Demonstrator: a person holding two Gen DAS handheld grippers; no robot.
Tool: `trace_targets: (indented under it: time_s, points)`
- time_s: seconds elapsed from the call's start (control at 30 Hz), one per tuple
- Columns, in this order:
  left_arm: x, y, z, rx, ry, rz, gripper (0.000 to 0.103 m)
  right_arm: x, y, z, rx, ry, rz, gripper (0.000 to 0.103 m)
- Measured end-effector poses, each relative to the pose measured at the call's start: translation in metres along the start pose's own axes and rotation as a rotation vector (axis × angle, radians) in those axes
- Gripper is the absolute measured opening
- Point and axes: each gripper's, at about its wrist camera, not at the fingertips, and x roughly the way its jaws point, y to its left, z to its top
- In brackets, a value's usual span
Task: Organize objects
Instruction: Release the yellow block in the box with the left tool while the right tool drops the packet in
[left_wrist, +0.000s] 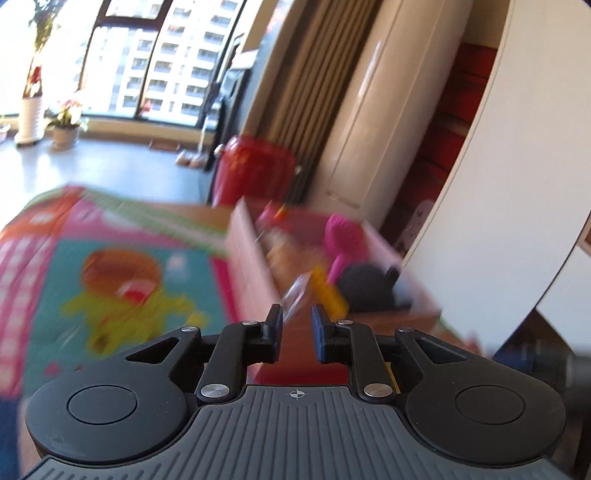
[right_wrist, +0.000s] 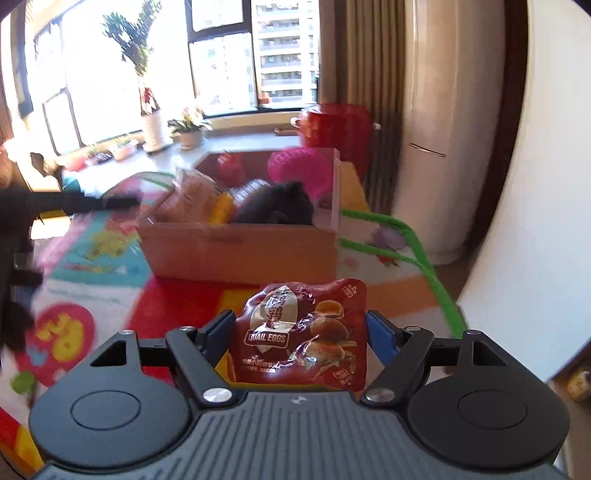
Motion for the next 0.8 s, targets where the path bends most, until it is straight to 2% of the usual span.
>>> trace_targets:
  time_s: [0.1, 0.2, 0.23, 0.3, 0.37, 0.47, 0.6, 0.7, 0.77, 0.8]
  points:
    - [-0.012, 0.015, -0.018, -0.024, 0.071, 0.012, 0.019, 0.000, 0.009, 0.034, -0.017, -0.065, 0.034, 0.076]
    - [-0.016, 0.022, -0.027, -0.065, 0.086, 0.029, 0.019, 0.008, 0.021, 0.084, -0.028, -0.190, 0.051, 0.077]
    - [-0.017, 0.022, -0.027, -0.073, 0.087, 0.038, 0.019, 0.014, 0.022, 0.102, -0.012, -0.232, 0.067, 0.081]
    - [-0.021, 0.022, -0.027, -0.084, 0.080, 0.054, 0.019, 0.032, 0.025, 0.133, 0.005, -0.243, 0.080, 0.094]
    - [-0.027, 0.023, -0.030, -0.089, 0.070, 0.057, 0.019, 0.051, 0.024, 0.149, 0.014, -0.213, 0.037, 0.094]
    - [-0.029, 0.025, -0.025, -0.080, 0.058, 0.053, 0.019, 0.061, 0.014, 0.139, 0.013, -0.163, 0.012, 0.094]
    - [-0.014, 0.022, -0.010, -0.088, 0.047, 0.032, 0.019, 0.049, -0.004, 0.094, -0.025, -0.126, -0.007, 0.094]
    - [0.000, 0.011, 0.005, -0.076, 0.011, 0.009, 0.019, 0.039, -0.009, 0.059, -0.106, -0.100, -0.039, 0.094]
    - [0.014, 0.005, 0.016, -0.072, -0.009, 0.021, 0.019, 0.035, -0.009, 0.040, -0.154, -0.088, -0.053, 0.092]
    - [0.022, 0.003, 0.019, -0.071, -0.006, 0.030, 0.019, 0.034, -0.008, 0.032, -0.169, -0.077, -0.057, 0.088]
